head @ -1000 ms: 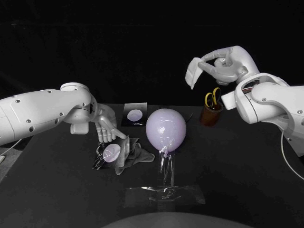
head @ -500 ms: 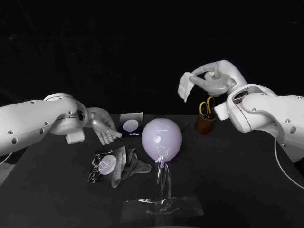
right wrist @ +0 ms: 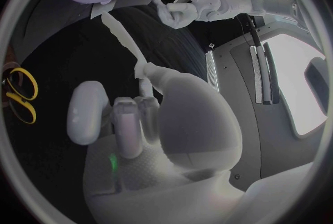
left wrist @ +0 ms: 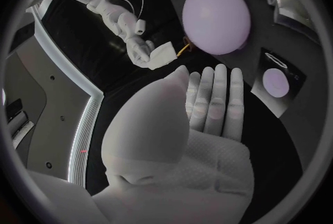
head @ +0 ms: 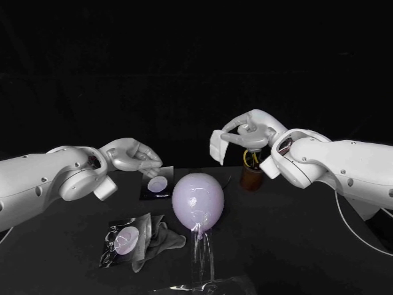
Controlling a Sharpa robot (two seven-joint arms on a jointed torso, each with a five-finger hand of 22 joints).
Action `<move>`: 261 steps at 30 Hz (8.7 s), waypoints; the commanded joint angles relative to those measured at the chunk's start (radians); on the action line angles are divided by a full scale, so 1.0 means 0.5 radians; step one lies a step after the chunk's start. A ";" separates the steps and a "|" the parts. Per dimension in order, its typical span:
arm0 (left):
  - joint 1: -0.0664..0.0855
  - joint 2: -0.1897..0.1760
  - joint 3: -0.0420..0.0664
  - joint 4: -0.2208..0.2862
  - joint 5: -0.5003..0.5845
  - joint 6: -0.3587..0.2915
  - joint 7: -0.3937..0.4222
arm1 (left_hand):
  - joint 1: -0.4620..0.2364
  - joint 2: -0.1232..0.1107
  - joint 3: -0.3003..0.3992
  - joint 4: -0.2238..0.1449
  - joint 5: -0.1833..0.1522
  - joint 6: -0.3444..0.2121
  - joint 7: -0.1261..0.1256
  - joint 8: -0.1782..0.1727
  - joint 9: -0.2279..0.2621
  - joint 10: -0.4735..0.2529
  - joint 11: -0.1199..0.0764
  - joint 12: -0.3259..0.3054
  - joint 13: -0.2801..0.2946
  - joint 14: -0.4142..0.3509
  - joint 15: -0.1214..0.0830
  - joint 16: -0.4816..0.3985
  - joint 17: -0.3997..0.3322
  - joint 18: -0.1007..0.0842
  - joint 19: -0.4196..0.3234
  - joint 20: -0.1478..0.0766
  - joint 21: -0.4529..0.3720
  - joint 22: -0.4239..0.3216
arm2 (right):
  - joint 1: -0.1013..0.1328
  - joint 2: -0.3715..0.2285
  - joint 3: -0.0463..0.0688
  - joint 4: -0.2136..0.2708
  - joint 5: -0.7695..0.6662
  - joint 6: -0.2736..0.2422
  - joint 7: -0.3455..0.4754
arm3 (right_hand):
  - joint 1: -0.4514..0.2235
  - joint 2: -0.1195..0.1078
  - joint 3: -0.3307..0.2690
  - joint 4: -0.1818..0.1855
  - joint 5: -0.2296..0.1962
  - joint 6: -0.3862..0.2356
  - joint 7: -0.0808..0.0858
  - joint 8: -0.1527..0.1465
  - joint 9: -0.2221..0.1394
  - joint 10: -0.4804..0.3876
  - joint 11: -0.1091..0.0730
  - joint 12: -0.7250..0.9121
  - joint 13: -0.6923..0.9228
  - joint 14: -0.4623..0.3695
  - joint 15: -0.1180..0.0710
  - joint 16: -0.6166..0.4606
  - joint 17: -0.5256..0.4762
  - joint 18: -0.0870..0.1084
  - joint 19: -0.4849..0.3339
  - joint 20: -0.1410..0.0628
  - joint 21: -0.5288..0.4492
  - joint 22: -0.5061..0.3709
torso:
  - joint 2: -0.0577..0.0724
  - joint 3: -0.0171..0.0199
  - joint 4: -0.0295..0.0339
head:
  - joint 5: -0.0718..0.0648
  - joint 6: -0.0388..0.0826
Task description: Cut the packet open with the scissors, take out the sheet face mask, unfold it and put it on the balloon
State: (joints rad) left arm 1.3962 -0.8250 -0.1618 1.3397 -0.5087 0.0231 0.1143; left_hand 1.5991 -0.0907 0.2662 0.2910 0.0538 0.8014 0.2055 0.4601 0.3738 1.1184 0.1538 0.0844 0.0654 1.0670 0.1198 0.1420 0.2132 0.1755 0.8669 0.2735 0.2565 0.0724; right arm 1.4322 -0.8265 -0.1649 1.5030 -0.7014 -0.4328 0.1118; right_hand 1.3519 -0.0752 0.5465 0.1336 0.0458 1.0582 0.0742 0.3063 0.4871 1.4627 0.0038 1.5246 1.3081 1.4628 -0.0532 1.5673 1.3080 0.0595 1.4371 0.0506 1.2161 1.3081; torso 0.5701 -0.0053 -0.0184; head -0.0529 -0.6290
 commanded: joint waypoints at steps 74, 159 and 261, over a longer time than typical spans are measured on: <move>-0.142 0.355 0.018 -0.173 0.733 0.236 0.598 | -0.135 -0.070 0.068 -0.051 -0.010 0.029 -0.071 -0.332 -0.265 -0.234 0.084 -0.039 -0.004 -0.378 0.120 -0.144 -0.084 -0.064 -0.359 0.037 -0.272 -0.012 | 0.173 0.141 0.027 -0.155 -0.145 0.770 0.255 | 0.011 0.012 -0.024 -0.014 0.006 -0.025 0.007 0.026 0.088 0.165 0.004 0.003 0.481 0.216 0.002 0.007 0.526 0.016 -0.023 0.009 -0.022 0.342 | -0.002 -0.0029 0.003 | 0.023 -0.083; -0.146 0.351 0.018 -0.183 0.657 0.320 0.548 | 0.064 0.025 0.255 -0.063 -0.010 0.214 -0.034 -0.274 -0.253 -0.082 0.025 -0.039 -0.006 -0.275 0.074 -0.107 -0.062 -0.023 -0.233 0.033 -0.271 -0.009 | 0.176 0.168 0.029 -0.210 -0.140 0.741 0.254 | 0.015 0.018 -0.029 -0.017 0.006 -0.030 0.009 0.031 0.091 0.170 0.006 0.012 0.485 0.216 0.003 0.007 0.526 0.017 -0.025 0.011 -0.023 0.342 | -0.001 -0.0035 0.006 | 0.013 -0.098; -0.154 0.311 0.018 -0.016 0.955 -0.070 0.464 | -0.102 0.027 0.619 -0.194 -0.008 0.179 -0.085 0.083 0.293 0.255 -0.076 -0.039 0.003 -0.053 -0.025 -0.010 0.104 0.009 -0.004 0.012 -0.129 0.038 | -0.044 -0.026 -0.013 0.194 -0.290 -0.507 -0.028 | 0.071 -0.106 -0.450 0.196 0.185 -0.205 0.112 -0.092 -0.081 0.045 0.091 -0.183 0.335 0.216 0.074 0.007 0.526 0.005 0.037 0.075 0.031 0.363 | -0.001 -0.0014 0.004 | 0.025 -0.082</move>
State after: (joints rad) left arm 1.3194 -0.6694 -0.1544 1.3260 -0.0468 0.0180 0.3454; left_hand 1.5534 -0.0755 0.5719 0.1943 0.0437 0.8961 0.1626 0.4987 0.3032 1.2412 0.1117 0.0719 0.0655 1.0348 0.1058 0.1315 0.2641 0.1615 0.8581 0.2822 0.1866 0.0899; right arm 1.4179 -0.8376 -0.1712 1.5812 -0.7726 -0.5847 0.1286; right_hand 1.3847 -0.1239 0.3210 0.2358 0.1338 0.9505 0.1287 0.2668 0.4488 1.4618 0.0482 1.4243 1.3105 1.4665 -0.0112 1.5674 1.3081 0.0758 1.4488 0.0861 1.2260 1.3081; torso 0.5701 -0.0063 -0.0162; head -0.0414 -0.6706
